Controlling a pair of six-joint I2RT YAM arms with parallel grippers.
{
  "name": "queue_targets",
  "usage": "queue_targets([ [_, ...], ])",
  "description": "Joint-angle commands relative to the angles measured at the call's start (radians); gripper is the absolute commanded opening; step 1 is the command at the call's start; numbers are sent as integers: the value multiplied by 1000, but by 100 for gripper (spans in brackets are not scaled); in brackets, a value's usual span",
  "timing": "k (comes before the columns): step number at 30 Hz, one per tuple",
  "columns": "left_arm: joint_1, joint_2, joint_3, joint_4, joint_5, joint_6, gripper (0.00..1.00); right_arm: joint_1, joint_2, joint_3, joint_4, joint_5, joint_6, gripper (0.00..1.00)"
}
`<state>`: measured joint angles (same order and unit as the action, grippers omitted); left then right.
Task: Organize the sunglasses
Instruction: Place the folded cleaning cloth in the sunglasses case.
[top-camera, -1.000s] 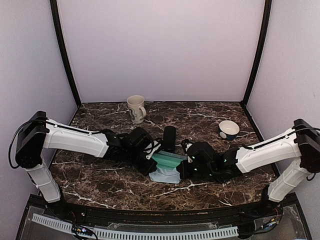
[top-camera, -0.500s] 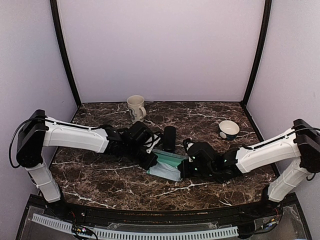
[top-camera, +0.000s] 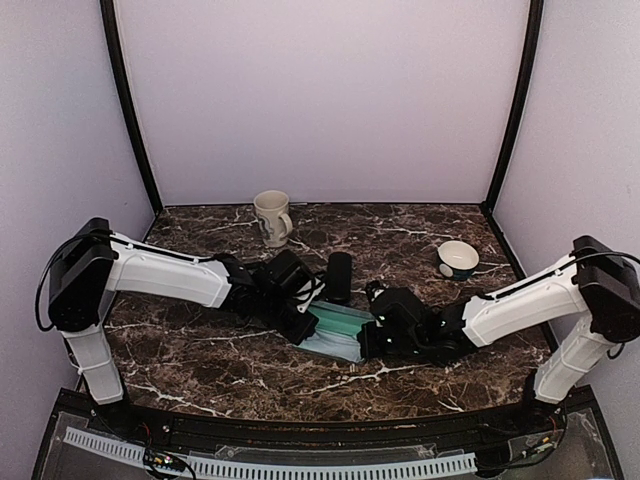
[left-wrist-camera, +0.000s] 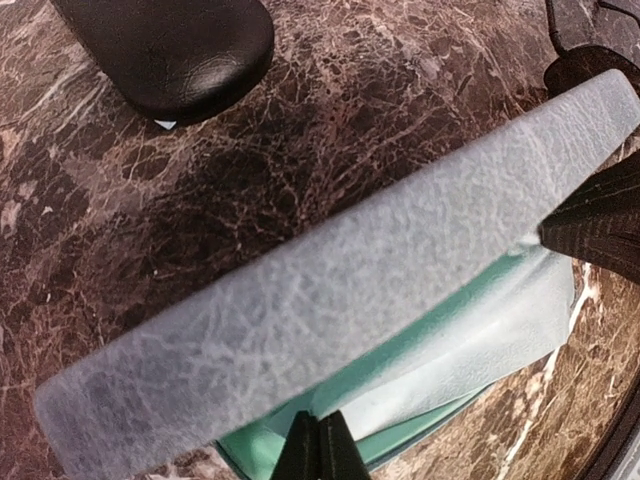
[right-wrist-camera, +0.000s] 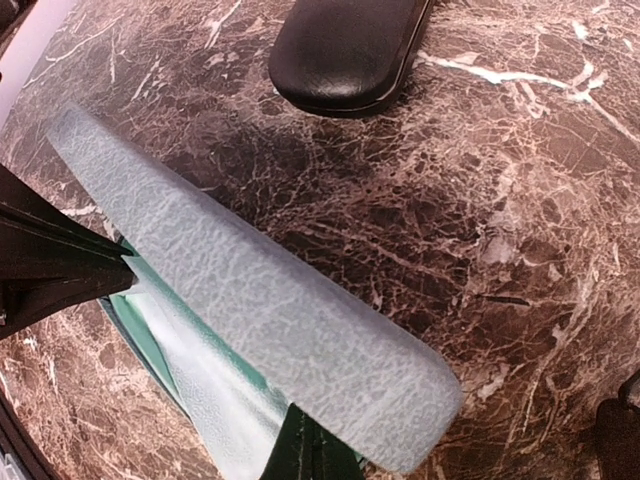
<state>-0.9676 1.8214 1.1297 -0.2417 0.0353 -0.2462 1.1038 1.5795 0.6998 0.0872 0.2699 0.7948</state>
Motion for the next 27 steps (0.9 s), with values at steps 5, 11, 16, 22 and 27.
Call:
queue_targets([
  [5,6,4,24,-26,-28,0,0,-13,63,48,41,24,-31,0],
  [11,6,8,26,-27,-47,-1,0,-14,67,63,36,51,-47,0],
  [16,6,11,31,-32,-64,-1,0,-15,60,59,39,57,-51,0],
  [22,6,10,43,-40,-69,0,0,-15,52,43,52,52,-55,1],
  [27,6,3,53,-43,-63,1,0,-15,31,29,66,52,-67,2],
])
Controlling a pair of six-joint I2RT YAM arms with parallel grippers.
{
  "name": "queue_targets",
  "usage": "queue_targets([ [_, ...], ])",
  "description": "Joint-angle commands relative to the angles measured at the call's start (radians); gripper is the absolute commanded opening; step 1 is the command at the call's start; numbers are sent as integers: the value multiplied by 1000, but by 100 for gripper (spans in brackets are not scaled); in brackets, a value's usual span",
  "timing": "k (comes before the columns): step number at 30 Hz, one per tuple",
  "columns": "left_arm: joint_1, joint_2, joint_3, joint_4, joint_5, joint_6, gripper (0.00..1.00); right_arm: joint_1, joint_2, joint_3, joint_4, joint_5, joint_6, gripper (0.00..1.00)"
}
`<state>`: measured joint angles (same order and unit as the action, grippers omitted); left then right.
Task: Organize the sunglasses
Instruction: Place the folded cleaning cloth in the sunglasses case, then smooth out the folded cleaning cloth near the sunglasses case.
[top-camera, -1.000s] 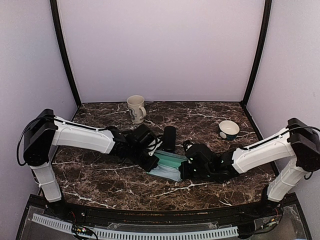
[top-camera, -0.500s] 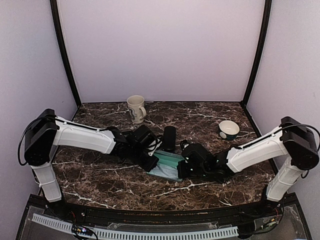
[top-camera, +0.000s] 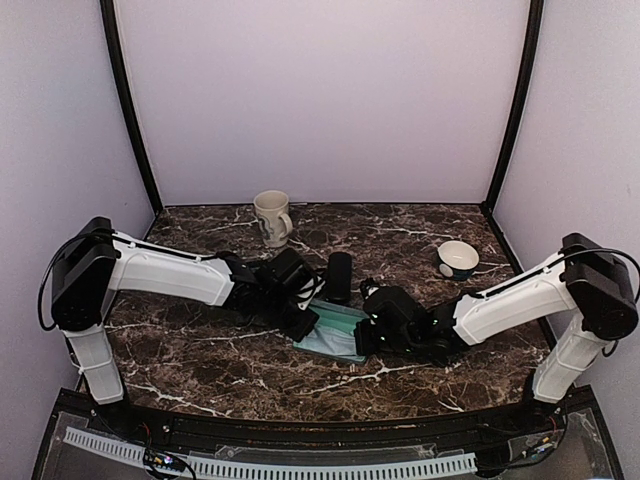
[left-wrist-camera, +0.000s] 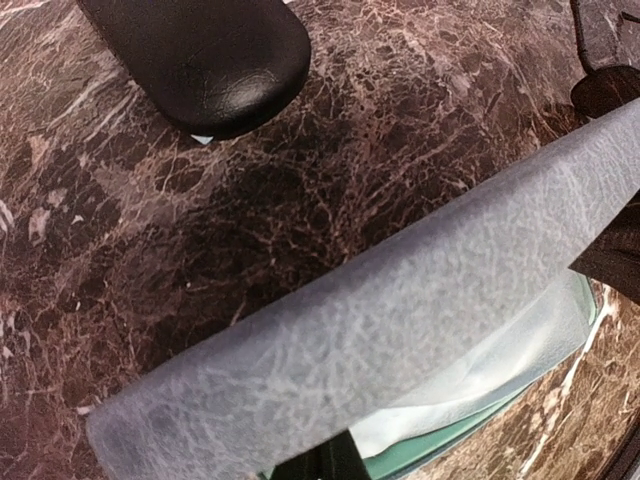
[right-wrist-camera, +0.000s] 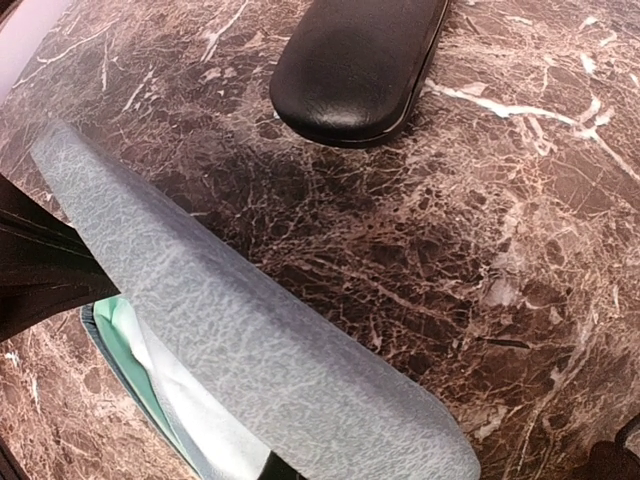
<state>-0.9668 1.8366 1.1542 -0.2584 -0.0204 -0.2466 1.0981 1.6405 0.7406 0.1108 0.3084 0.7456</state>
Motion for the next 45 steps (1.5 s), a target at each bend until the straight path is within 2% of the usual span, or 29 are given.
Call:
queue_targets([
  [1,5,-13,31,-27,-8,2,0,-9,-31,-12,43,13,-20,3],
  [11,5,-3,38,-38,-5,-3,4,-9,-35,-15,44,3,-23,8],
  [19,5,-11,42,-43,-5,-10,18,-7,-92,-31,30,6,-13,18],
  [29,5,-50,30,-48,-43,-30,34,-2,-134,-55,44,-54,-3,23],
  [37,5,-109,-22,-7,-90,-43,51,28,-73,-52,122,-153,-7,31],
  [45,2,-160,-92,29,-25,-75,52,29,27,-27,167,-196,7,32],
])
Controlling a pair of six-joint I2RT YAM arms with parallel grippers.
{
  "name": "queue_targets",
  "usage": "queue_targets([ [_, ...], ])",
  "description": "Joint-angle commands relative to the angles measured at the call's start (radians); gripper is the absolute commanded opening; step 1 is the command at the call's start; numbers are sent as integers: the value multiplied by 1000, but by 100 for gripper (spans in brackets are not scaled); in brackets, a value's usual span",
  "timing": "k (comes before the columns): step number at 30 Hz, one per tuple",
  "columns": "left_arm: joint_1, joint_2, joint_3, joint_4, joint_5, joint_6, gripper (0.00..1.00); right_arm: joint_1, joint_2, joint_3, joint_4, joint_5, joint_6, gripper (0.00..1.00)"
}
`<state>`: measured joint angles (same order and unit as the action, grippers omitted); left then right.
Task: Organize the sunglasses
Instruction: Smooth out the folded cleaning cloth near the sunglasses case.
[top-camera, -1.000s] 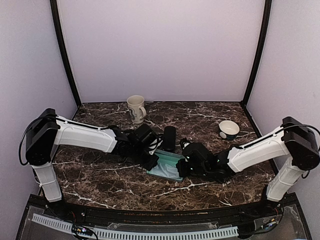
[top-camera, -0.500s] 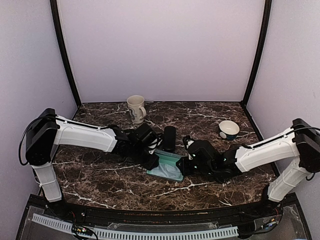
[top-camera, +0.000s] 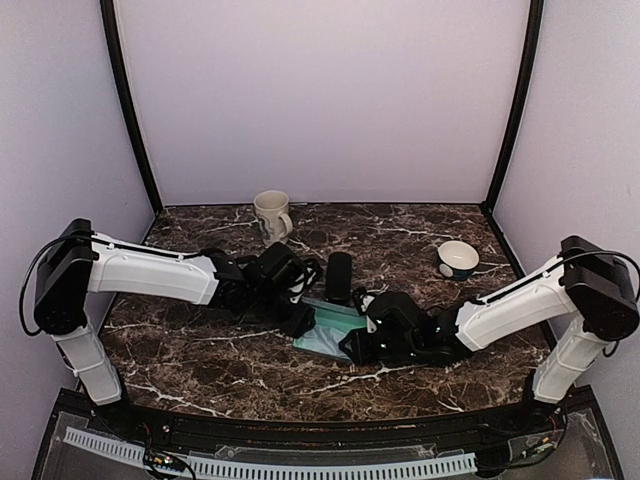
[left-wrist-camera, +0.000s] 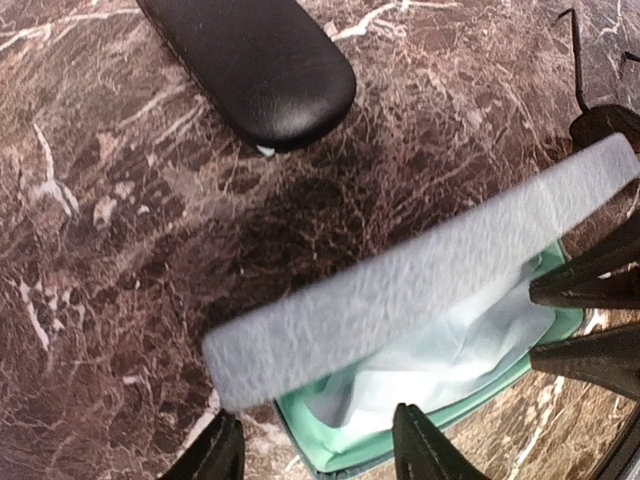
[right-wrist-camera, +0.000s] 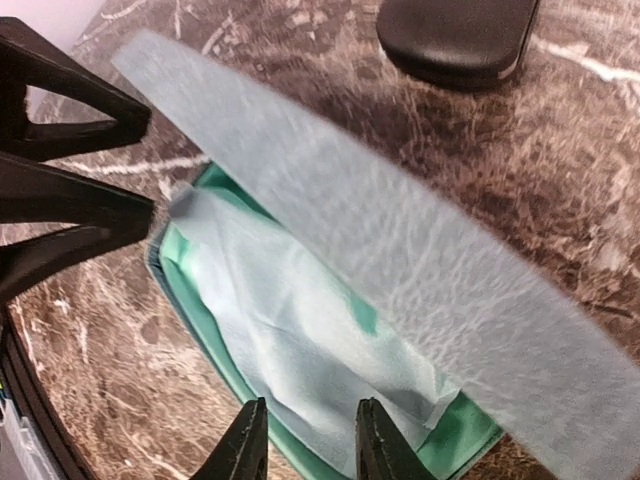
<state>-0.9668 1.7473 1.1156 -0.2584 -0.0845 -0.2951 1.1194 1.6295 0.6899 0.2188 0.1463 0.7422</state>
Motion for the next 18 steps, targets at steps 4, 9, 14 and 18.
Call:
queue_targets([
  [4,-3,-116,-126,121,117,-66,53,7,61,27,69,-30,15,35],
  [9,-6,-127,-202,266,205,-113,53,7,60,24,62,2,30,38],
  [14,-6,-85,-231,399,282,-147,53,6,59,18,56,25,44,39],
  [18,-7,-39,-229,484,326,-168,53,7,64,16,46,37,62,40],
])
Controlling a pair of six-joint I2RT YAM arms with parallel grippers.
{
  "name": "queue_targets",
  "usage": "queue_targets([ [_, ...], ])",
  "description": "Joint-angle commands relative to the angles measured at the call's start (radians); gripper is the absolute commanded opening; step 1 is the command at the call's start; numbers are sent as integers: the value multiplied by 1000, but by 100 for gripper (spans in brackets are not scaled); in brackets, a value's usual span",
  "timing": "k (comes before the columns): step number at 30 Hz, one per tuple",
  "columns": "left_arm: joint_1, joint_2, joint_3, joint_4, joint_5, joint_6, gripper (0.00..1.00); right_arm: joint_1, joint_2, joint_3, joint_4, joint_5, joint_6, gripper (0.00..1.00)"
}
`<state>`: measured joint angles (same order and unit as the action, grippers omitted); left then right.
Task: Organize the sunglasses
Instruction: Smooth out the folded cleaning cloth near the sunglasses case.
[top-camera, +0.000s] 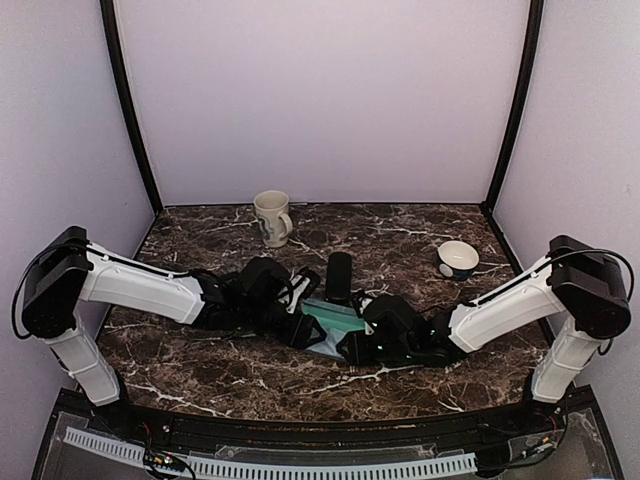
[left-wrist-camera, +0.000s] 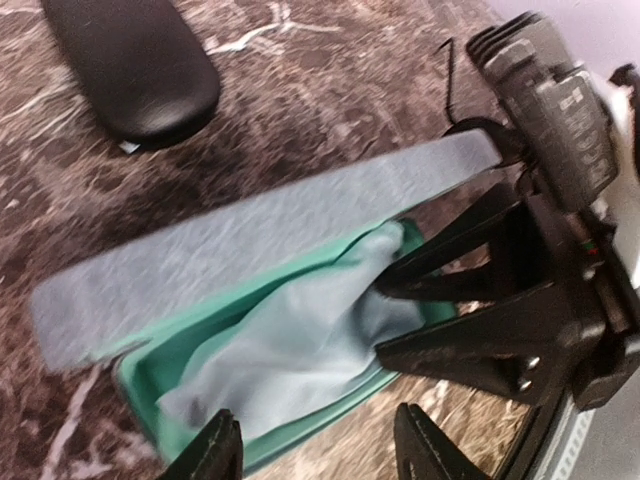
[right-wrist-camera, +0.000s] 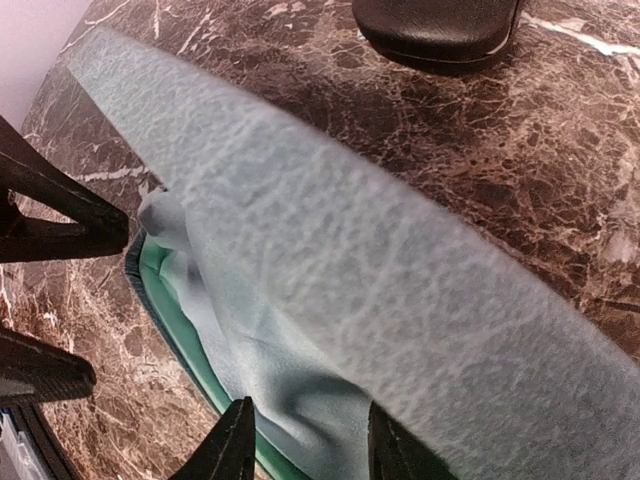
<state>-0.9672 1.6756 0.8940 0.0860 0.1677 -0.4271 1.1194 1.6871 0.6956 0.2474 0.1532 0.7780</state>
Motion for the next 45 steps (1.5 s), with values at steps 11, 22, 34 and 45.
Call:
queue_targets([
  [11,-7,131,16,189,55,-52,53,7,-17,-6,-13,54,68,41],
  [22,-9,151,14,141,-24,-33,53,15,-48,-26,-56,91,128,42],
  [34,-86,168,112,-68,-201,64,55,32,-125,-46,2,53,63,43],
  [45,-116,153,153,-178,-290,53,55,31,-102,-63,82,-17,59,43],
])
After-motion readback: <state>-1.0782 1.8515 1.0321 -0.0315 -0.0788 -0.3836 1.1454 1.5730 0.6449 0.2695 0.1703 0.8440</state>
